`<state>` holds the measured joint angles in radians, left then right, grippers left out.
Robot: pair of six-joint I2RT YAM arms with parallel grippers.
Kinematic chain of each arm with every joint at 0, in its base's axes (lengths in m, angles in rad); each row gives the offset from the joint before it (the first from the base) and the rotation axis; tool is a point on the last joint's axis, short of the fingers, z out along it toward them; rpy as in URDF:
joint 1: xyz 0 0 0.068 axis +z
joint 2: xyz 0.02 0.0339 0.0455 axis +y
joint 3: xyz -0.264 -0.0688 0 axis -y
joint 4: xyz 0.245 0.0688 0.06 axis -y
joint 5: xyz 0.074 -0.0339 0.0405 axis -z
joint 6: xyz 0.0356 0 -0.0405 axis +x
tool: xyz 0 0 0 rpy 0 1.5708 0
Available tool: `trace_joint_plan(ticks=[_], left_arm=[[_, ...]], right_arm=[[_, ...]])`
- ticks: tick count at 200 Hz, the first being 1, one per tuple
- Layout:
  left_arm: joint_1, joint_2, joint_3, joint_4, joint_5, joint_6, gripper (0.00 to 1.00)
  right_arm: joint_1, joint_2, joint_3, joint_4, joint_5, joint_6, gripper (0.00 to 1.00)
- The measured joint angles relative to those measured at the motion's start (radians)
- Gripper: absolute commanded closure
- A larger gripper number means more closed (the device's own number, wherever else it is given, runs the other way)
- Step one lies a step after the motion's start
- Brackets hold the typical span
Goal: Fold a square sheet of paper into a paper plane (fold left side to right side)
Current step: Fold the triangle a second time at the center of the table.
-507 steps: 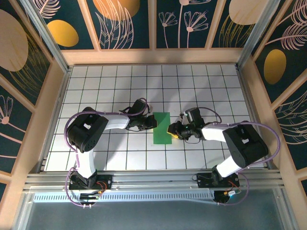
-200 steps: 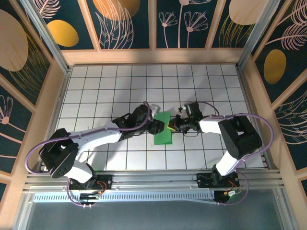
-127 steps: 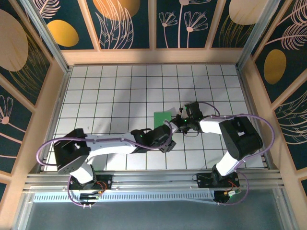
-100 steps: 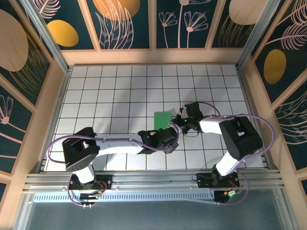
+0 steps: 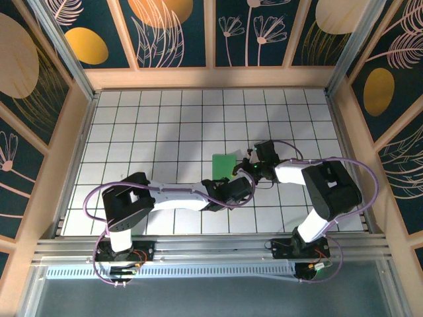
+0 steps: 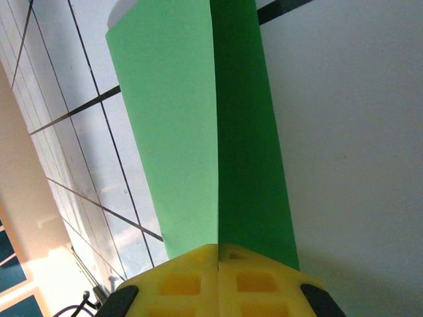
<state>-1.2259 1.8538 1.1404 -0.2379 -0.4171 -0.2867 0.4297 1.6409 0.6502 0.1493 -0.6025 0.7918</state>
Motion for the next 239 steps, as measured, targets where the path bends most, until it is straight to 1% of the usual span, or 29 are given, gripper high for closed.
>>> trace_joint_plan(ticks=[25, 56, 82, 125, 149, 172, 208, 216, 239], left_arm=[[0.0, 0.0, 0.0, 0.0, 0.0, -0.003, 0.8], [0.0, 0.0, 0.0, 0.0, 0.003, -0.002, 0.91], [0.0, -0.001, 0.0, 0.002, 0.008, -0.002, 1.0], [0.004, -0.022, -0.004, 0.004, 0.027, -0.014, 1.0], [0.021, -0.056, -0.018, 0.023, 0.071, -0.029, 1.0], [0.053, -0.085, -0.04, 0.048, 0.125, -0.04, 1.0], [0.118, -0.109, -0.076, 0.1, 0.251, -0.067, 1.0], [0.134, -0.111, -0.086, 0.116, 0.283, -0.074, 1.0], [0.175, -0.112, -0.109, 0.146, 0.367, -0.092, 1.0]], right_arm=[[0.0, 0.0, 0.0, 0.0, 0.003, 0.0, 0.98], [0.0, 0.0, 0.004, -0.001, 0.004, 0.0, 0.97], [0.0, 0.0, 0.019, -0.005, 0.003, 0.0, 0.89], [-0.012, 0.0, 0.057, -0.019, 0.008, -0.011, 0.71], [-0.047, -0.024, 0.07, -0.028, 0.016, -0.027, 0.62], [-0.094, -0.089, 0.072, -0.05, 0.034, -0.038, 0.56], [-0.169, -0.229, 0.043, -0.077, 0.066, -0.074, 0.56], [-0.179, -0.264, 0.025, -0.087, 0.073, -0.081, 0.59], [-0.188, -0.352, -0.04, -0.118, 0.082, -0.108, 0.73]])
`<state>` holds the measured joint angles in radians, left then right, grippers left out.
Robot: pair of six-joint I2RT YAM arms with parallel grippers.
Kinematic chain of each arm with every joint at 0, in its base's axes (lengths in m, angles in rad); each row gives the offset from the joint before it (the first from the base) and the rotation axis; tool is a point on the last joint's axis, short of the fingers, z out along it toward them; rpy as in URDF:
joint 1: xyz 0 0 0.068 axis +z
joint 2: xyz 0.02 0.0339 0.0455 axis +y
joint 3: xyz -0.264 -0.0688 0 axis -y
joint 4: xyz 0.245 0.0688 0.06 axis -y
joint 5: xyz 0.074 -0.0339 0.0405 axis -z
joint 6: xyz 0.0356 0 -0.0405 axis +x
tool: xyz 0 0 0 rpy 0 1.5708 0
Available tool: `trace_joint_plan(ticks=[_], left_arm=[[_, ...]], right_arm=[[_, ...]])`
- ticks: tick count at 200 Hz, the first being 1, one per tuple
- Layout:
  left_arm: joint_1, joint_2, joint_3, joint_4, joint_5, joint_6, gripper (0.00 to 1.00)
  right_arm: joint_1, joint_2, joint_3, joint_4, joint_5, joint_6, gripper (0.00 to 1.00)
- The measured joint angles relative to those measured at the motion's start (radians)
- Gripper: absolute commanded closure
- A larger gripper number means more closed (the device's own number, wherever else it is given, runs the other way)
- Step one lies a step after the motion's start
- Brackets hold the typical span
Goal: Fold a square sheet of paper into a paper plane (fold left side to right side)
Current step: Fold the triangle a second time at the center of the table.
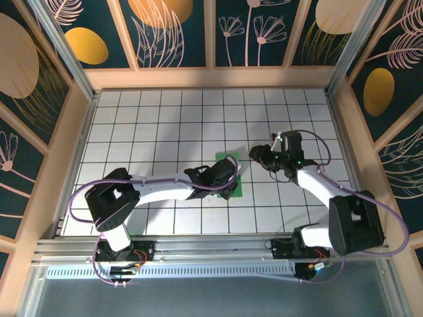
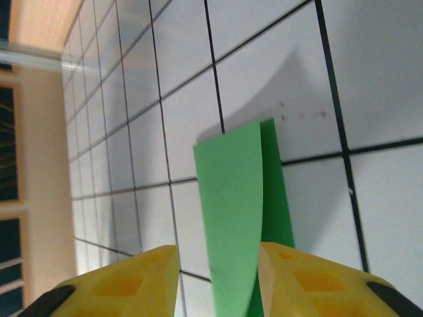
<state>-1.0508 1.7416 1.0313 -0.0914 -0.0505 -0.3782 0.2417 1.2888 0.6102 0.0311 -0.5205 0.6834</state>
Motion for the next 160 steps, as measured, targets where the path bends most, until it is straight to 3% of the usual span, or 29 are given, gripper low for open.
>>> trace_joint_plan(ticks=[47, 99, 160], left_arm=[[0.064, -0.003, -0.031, 0.061, 0.127, -0.044, 1.0], [0.087, -0.02, -0.043, 0.089, 0.187, -0.077, 1.0], [0.087, -0.019, -0.043, 0.088, 0.201, -0.085, 1.0]], right_arm=[[0.071, -0.081, -0.151, -0.025, -0.023, -0.001, 1.0], [0.259, -0.051, -0.241, 0.042, -0.017, 0.085, 1.0], [0.332, 0.076, -0.215, 0.108, 0.035, 0.113, 1.0]])
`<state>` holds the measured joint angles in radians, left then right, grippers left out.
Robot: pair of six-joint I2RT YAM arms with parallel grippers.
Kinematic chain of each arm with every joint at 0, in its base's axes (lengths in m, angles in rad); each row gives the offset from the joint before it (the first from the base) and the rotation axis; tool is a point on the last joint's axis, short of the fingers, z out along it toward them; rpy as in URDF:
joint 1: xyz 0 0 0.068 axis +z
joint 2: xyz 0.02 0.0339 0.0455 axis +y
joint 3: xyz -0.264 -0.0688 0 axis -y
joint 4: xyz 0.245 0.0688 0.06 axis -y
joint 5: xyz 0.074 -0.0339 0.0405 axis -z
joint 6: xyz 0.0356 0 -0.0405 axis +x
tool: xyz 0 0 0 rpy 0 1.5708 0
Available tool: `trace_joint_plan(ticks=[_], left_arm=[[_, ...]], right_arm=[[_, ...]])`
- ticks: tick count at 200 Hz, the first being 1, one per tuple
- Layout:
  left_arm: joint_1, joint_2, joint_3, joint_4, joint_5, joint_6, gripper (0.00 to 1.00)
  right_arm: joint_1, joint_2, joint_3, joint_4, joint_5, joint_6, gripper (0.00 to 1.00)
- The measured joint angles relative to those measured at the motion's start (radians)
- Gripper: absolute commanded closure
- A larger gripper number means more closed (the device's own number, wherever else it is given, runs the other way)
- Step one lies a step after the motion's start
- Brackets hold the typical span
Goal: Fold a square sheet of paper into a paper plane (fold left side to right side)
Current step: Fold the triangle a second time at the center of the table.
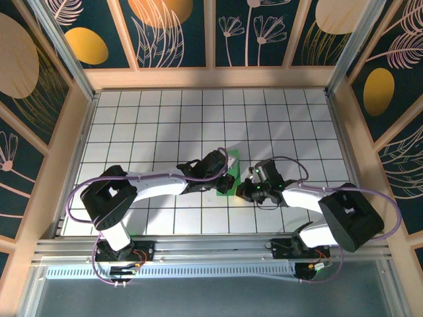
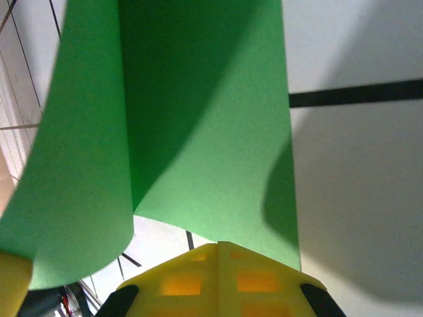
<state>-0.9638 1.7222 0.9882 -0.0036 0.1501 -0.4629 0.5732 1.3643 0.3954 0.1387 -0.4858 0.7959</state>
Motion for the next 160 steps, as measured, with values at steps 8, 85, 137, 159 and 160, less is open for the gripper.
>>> trace_joint_plan(ticks=[8, 85, 137, 159, 160], left_arm=[[0.0, 0.0, 0.0, 0.0, 0.0, -0.002, 1.0], [0.008, 0.009, 0.001, -0.022, -0.002, -0.002, 1.0], [0.037, 0.009, 0.001, -0.05, -0.009, 0.013, 1.0], [0.051, 0.021, 0.013, -0.069, -0.019, 0.032, 1.0], [0.052, 0.021, 0.013, -0.069, -0.019, 0.032, 1.0]], right_arm=[[0.002, 0.005, 0.006, 0.004, 0.008, 0.0, 1.0], [0.003, 0.043, 0.031, -0.035, 0.049, -0.026, 1.0], [0.005, 0.044, 0.042, -0.061, 0.059, -0.058, 1.0], [0.005, 0.044, 0.042, -0.061, 0.059, -0.063, 1.0], [0.005, 0.044, 0.042, -0.061, 0.059, -0.063, 1.0]])
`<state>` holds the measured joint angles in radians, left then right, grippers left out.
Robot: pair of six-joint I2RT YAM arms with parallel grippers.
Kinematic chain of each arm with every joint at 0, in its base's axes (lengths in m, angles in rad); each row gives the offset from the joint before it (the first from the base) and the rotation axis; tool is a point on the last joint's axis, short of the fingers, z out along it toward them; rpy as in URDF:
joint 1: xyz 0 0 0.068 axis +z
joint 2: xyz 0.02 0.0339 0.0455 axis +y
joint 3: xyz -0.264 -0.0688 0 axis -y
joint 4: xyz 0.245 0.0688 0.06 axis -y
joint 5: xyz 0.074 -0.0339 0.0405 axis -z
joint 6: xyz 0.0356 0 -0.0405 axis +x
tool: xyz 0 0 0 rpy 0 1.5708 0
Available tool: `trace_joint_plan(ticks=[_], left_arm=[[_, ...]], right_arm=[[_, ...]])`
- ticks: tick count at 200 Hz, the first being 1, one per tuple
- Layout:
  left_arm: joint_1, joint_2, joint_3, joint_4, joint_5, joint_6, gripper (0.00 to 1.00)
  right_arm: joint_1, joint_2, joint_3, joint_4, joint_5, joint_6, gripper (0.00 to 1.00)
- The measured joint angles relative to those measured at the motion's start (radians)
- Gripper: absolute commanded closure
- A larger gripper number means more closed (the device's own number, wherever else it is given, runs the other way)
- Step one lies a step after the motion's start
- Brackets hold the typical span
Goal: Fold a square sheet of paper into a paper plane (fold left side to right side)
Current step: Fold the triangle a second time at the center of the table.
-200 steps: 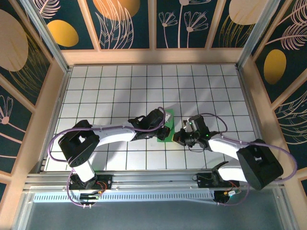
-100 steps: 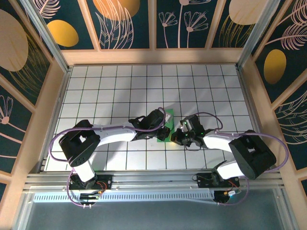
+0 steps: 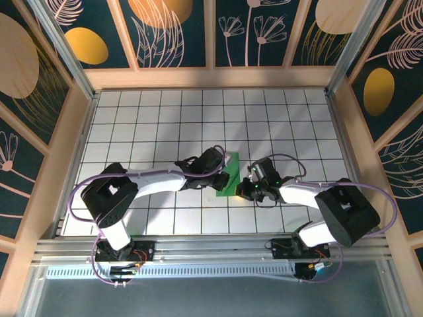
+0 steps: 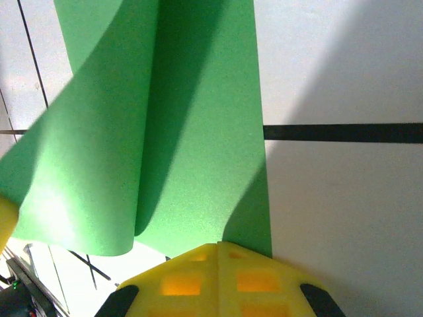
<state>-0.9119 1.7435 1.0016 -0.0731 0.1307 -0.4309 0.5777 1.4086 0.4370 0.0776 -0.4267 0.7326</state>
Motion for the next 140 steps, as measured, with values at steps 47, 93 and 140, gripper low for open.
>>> trace_joint_plan(ticks=[47, 93, 140], left_arm=[[0.018, 0.04, 0.024, -0.021, -0.018, 0.035, 1.0], [0.034, 0.053, 0.04, -0.034, -0.039, 0.057, 1.0], [0.039, 0.082, 0.066, -0.04, -0.063, 0.081, 1.0]], right_arm=[[0.0, 0.0, 0.0, 0.0, 0.0, -0.002, 1.0], [0.0, 0.001, 0.0, 0.0, 0.0, -0.002, 1.0], [0.001, 0.002, 0.0, 0.001, 0.0, -0.002, 1.0]])
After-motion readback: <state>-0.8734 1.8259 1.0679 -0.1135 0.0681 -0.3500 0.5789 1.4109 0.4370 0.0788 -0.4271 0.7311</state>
